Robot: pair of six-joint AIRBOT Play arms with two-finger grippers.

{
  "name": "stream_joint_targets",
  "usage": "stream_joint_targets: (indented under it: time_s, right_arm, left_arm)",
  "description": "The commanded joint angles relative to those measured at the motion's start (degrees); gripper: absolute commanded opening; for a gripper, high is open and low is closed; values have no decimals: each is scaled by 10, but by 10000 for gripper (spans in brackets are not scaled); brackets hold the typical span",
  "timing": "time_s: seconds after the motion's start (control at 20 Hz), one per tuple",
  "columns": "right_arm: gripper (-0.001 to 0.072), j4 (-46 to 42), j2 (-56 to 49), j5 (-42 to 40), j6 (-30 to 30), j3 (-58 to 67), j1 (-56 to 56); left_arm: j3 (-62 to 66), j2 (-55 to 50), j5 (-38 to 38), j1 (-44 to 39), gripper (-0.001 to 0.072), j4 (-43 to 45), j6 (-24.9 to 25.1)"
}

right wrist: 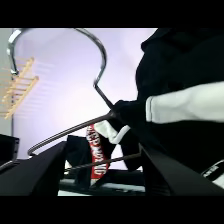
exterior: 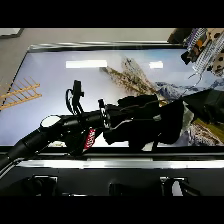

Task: Fold the clothes and pants, and hang the long-sleeved shirts on hangers.

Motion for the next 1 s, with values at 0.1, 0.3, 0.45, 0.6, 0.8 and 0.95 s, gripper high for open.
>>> stream_joint_targets:
  time_s: [0.1,0.3,0.45,0.6,0.8,0.95]
  right_arm:
    - [645,-246,-10,-27,57,63,0]
    - [649,-310,-67,-10,28,65,0]
    - [613,-254,-103,-3,-143,65,0]
    - [613,-243,-104,5,-261,65,0]
    - [616,-176,-113,23,-426,63,0]
    - [614,-142,-117,42,-448,63,0]
  left_arm:
    - [1,-1,-1,0,25,-5,5]
    - [1,-1,0,0,25,-5,5]
    - [1,-1,0,1,25,-5,5]
    - [0,-1,0,1,25,-5,5]
    - [0,-2,0,1,25,-5,5]
    - [0,-2,0,1,25,-5,5]
